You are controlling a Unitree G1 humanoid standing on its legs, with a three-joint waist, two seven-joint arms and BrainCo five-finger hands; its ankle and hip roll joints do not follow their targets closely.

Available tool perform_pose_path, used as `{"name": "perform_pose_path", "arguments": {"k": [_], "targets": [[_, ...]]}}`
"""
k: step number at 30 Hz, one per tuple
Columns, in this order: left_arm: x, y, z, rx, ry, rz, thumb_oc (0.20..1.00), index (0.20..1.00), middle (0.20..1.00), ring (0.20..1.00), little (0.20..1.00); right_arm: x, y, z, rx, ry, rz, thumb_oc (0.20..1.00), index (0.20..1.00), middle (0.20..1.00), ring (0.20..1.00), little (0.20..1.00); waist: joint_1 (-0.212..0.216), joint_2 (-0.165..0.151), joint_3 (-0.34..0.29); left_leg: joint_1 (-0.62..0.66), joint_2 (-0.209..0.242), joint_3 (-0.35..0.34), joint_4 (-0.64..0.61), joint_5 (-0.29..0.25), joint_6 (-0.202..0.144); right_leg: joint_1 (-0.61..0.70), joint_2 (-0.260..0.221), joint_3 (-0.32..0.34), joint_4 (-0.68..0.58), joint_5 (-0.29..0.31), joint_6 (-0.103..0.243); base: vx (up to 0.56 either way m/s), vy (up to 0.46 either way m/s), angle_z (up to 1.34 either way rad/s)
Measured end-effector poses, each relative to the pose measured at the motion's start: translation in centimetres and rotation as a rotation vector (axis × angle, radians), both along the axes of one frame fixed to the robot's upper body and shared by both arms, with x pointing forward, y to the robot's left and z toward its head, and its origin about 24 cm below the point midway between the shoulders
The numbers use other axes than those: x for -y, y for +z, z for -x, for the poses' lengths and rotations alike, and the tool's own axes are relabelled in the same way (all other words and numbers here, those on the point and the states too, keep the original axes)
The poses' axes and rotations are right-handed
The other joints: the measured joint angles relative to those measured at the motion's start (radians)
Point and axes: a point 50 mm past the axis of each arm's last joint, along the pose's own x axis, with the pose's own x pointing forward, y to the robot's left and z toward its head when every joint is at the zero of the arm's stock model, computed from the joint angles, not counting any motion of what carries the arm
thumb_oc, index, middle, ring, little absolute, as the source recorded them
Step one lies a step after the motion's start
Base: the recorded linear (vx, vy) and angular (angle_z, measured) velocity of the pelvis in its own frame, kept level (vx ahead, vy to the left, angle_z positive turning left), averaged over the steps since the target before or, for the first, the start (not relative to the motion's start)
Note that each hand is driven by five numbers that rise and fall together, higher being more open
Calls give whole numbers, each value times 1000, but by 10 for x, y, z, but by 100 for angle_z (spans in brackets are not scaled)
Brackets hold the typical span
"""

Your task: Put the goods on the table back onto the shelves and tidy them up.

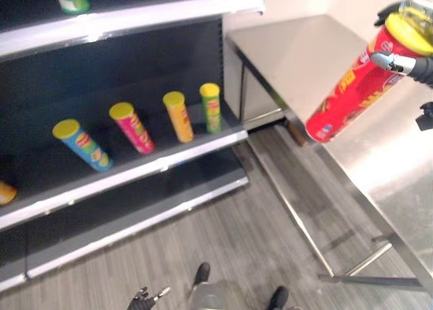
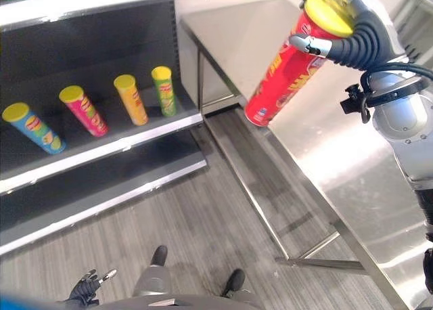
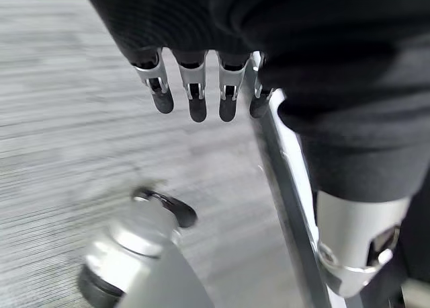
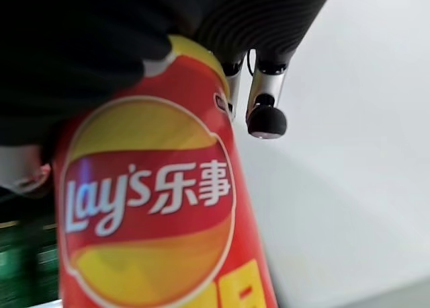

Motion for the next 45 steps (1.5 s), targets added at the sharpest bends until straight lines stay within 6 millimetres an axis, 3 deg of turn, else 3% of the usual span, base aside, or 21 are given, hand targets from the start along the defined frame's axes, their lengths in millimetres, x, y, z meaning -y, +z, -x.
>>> {"name": "perform_pose_path", "arguments": {"k": [6, 8, 11, 12, 13, 14, 15, 18, 19, 20, 23, 24, 25, 26, 27, 28, 30, 32, 33, 35, 45], "targets": [[-4, -4, 19, -54, 75, -8, 1000, 1000, 1000, 1000, 1000, -7, -5, 0, 2, 22, 36, 200, 200, 200, 200, 200, -8, -28, 30, -29, 92, 186, 18, -3, -12, 20, -85, -56, 6, 15, -14, -40, 310, 36], [-4, -5, 19, -57, 81, -16, 1000, 1000, 1000, 1000, 1000, -3, -10, 0, -20, 10, 36, 200, 200, 200, 200, 200, -50, -44, 41, -32, 216, 197, 70, -7, -42, 53, -158, -84, 29, 33, 37, -37, 574, 47], [-2, -5, 23, -55, 84, -19, 1000, 1000, 1000, 1000, 1000, 5, -18, 3, -48, -21, 26, 200, 200, 200, 200, 200, -88, -29, 18, -28, 275, 226, 72, -10, -51, 88, -247, -96, 41, 54, 88, 0, 412, 36], [4, -7, 23, -50, 82, -6, 1000, 1000, 1000, 1000, 1000, 5, -14, 4, -43, -29, 49, 200, 200, 200, 200, 200, -108, 14, -5, -17, 267, 220, 76, 40, 5, 102, -280, -108, 45, 78, 140, 10, 304, 49], [1, -4, 18, -24, 83, -14, 1000, 1000, 1000, 1000, 1000, 6, -22, 3, -60, -24, 21, 200, 200, 200, 200, 200, -135, -15, 1, -16, 228, 223, 94, 10, -98, 128, -341, -104, 41, 100, 162, 12, 409, 53], [-25, 9, 1, 15, 71, -88, 1000, 1000, 1000, 1000, 1000, 2, -43, -1, -130, 7, -38, 200, 200, 200, 200, 200, -125, -94, 4, -61, 149, 218, 171, -22, -77, 119, -394, -91, 35, 156, 97, -41, 249, 41], [-34, 16, -12, 51, 53, -113, 1000, 1000, 1000, 1000, 1000, -2, -48, 0, -151, 30, -36, 200, 200, 200, 200, 200, -113, -101, 4, -111, 145, 206, 246, -65, -78, 95, -400, -78, 40, 221, 24, -120, 552, 24], [-45, 27, -32, 109, 30, -151, 1000, 1000, 1000, 1000, 1000, 6, -62, 4, -154, 16, -113, 200, 200, 200, 200, 200, -56, -105, 7, -97, 120, 215, 291, -83, -64, 43, -428, -63, 171, 272, 23, -175, 490, 2], [-43, 24, -25, 83, 24, -146, 1000, 1000, 1000, 1000, 1000, 11, -65, 3, -172, -28, -109, 200, 200, 200, 200, 200, -61, -94, 10, -65, 106, 216, 280, -101, -58, 29, -442, -40, 198, 226, 69, -251, 526, 13], [-41, 21, -18, 49, 0, -147, 1000, 1000, 1000, 1000, 1000, 21, -59, 8, -131, -68, -120, 200, 200, 200, 200, 200, -80, -100, 4, -72, 65, 224, 296, -122, -33, 48, -474, -114, 201, 313, 48, -184, 612, 17], [-32, 17, -16, 19, -67, -139, 1000, 1000, 1000, 1000, 1000, 43, -70, 14, -138, -195, -157, 200, 200, 200, 200, 200, -119, -90, -4, -115, 18, 251, 372, -161, 10, 7, -493, -25, 165, 444, -100, -134, 561, 11], [-35, 16, -9, -2, -68, -144, 1000, 1000, 1000, 1000, 1000, 49, -77, 17, -156, -229, -181, 200, 200, 200, 200, 200, -132, -89, -7, -127, -15, 240, 363, -177, 56, 8, -518, 11, 178, 445, -102, -24, 439, 23], [-43, 19, -8, -12, -63, -166, 1000, 1000, 1000, 1000, 1000, 53, -83, 18, -170, -248, -215, 200, 200, 200, 200, 200, -154, -106, -5, -110, -44, 246, 354, -168, 31, 0, -526, 45, 179, 446, -102, -16, 597, 8], [-56, 25, -12, -18, -71, -200, 1000, 1000, 1000, 1000, 1000, 52, -85, 22, -179, -259, -188, 200, 200, 200, 200, 200, -149, -114, 16, -166, -56, 258, 458, -210, 87, -41, -548, 128, 235, 444, -100, 40, 384, -2], [-59, 26, -18, -22, -71, -208, 1000, 1000, 1000, 1000, 1000, 51, -86, 21, -175, -258, -187, 200, 200, 200, 200, 200, -167, -102, 17, -172, -53, 234, 462, -237, 71, -99, -534, 168, 313, 373, -32, 32, 198, -22], [-58, 28, -27, -3, -78, -208, 1000, 1000, 1000, 1000, 1000, 48, -84, 20, -171, -248, -182, 200, 200, 200, 200, 200, -159, -81, 30, -171, -16, 213, 447, -234, 84, -148, -468, 186, 397, 202, 81, 99, 174, -14], [-54, 28, -34, 19, -80, -199, 1000, 1000, 1000, 1000, 1000, 41, -82, 22, -166, -216, -159, 200, 200, 200, 200, 200, -180, -65, 39, -111, 11, 209, 343, -171, 70, -160, -287, 198, 452, -61, 45, 100, 170, -14], [-47, 26, -36, 27, -85, -181, 1000, 1000, 1000, 1000, 1000, 34, -71, 22, -128, -175, -108, 200, 200, 200, 200, 200, -198, -39, 53, -45, 60, 199, 242, -118, 59, -116, -88, 320, 359, -180, 8, 60, 79, 7], [-31, 19, -38, 34, -104, -137, 1000, 1000, 1000, 1000, 1000, 32, -64, 22, -111, -166, -80, 200, 200, 200, 200, 200, -240, -41, 36, -5, 48, 187, 169, -72, 43, -58, -34, 317, 248, -180, 24, 98, 81, 40], [-2, 10, -47, 38, -198, -61, 1000, 1000, 1000, 1000, 1000, 34, -58, 22, -94, -172, -71, 200, 200, 200, 200, 200, -265, -64, 30, 21, -69, 184, 149, -65, 52, -38, -68, 323, 240, -145, 56, 130, 45, 30], [15, 6, -36, 47, -227, -25, 1000, 1000, 1000, 1000, 1000, 28, -44, 29, -74, -129, -18, 200, 200, 200, 200, 200, -280, -57, -43, 81, -108, 99, 40, -18, 87, 114, -31, 359, 54, -141, 45, 112, -51, 30]]}}
